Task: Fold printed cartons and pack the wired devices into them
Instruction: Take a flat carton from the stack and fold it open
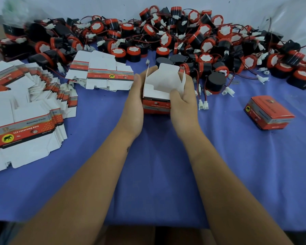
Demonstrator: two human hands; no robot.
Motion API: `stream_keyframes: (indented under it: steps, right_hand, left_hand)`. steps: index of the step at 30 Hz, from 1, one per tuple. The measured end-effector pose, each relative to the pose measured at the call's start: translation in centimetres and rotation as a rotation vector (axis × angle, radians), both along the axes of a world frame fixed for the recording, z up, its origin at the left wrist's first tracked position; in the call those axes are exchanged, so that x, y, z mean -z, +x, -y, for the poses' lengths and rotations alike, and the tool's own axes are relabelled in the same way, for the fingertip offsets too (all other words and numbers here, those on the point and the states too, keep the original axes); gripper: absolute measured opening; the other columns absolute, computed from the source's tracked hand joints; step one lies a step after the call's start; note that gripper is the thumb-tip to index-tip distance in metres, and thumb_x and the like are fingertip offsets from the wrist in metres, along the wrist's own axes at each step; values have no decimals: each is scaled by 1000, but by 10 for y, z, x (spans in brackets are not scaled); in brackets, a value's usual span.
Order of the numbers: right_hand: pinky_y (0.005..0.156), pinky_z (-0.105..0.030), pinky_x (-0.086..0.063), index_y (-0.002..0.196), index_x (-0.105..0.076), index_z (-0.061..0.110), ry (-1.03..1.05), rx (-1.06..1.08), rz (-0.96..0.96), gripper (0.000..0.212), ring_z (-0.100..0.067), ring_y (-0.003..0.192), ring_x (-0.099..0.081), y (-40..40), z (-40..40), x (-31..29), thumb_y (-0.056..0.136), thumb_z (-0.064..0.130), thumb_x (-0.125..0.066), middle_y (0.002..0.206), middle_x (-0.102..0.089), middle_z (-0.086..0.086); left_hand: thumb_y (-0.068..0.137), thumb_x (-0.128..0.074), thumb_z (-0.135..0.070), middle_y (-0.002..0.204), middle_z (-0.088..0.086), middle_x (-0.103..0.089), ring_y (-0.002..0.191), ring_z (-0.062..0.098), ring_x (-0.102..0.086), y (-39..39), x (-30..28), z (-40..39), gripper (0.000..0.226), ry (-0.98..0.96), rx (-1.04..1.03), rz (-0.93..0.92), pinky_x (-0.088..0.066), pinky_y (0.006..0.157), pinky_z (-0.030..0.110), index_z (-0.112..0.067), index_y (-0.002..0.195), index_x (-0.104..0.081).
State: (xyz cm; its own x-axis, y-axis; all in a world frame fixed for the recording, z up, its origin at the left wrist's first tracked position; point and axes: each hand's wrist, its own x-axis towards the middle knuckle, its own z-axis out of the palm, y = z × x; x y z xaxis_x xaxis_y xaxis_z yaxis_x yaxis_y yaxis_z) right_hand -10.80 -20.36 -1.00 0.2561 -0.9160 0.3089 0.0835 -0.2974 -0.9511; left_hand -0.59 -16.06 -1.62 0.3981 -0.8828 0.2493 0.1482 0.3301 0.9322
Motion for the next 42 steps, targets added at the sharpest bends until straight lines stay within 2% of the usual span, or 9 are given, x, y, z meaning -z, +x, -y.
stream_keyframes:
  steps: [3,7,13,16,22,24,29,35,42]
  right_hand:
    - [83,-22,-51,131,-47,17,-23,-8,-5,47,-5,99,-56,0,-1,0,90,-5,-36,119,-58,1]
    - [73,-18,-50,132,-47,15,-11,-41,8,45,3,89,-58,-2,-2,0,93,-3,-37,115,-60,1]
    - [91,-38,-52,132,-56,14,304,-232,328,39,-19,111,-62,-1,3,-5,103,33,-39,122,-65,-5]
    - [103,-42,-47,125,-61,22,259,-219,295,31,-21,122,-59,-4,6,-3,104,20,-39,131,-63,-4]
    - [80,-28,-54,121,-56,26,168,-253,229,42,-11,100,-63,-4,4,-2,94,-3,-40,119,-63,0]
    - [76,-31,-53,108,-59,26,143,-241,229,39,-16,98,-62,-4,2,-3,93,-4,-40,117,-62,-4]
    - [64,-31,-47,72,-60,28,194,-228,190,32,-17,88,-56,-7,3,-5,91,9,-44,106,-62,-3]
    - [66,-28,-53,97,-57,23,116,-171,97,29,-14,88,-59,-7,2,-4,86,-3,-51,108,-59,-4]
    - [73,-29,-54,101,-57,19,43,-98,78,32,-14,93,-60,-5,-1,-4,85,-9,-53,110,-61,-7]
  left_hand:
    - [104,-33,-26,114,-14,-62,99,-8,-59,-1,0,-1,28,12,-74,194,-48,76,11,-27,123,-53]
    - [102,-35,-9,128,-6,-54,107,1,-56,2,3,1,36,-13,-53,255,-49,82,16,-27,131,-46]
    - [103,-34,-9,114,-11,-59,92,-9,-58,1,3,5,30,25,-137,184,-49,73,13,-24,123,-51]
    - [104,-34,-11,117,-8,-59,97,-2,-58,2,3,6,30,38,-149,174,-50,77,15,-22,125,-52]
    - [103,-34,-12,109,-19,-63,90,-5,-61,1,0,4,34,46,-139,161,-51,71,16,-33,121,-53]
    - [103,-34,-12,105,-21,-64,88,-5,-63,1,-1,3,34,39,-133,146,-52,69,17,-38,112,-55]
    - [103,-33,-16,102,-1,-60,80,0,-65,2,-1,-2,28,7,-38,80,-52,61,20,-21,92,-58]
    - [95,-44,-4,104,-10,-60,79,-7,-63,-1,-5,-4,29,51,-89,168,-51,60,15,-28,99,-59]
    - [92,-45,2,105,-16,-62,88,-3,-64,-3,-5,-6,38,41,-121,181,-52,66,17,-28,111,-59]
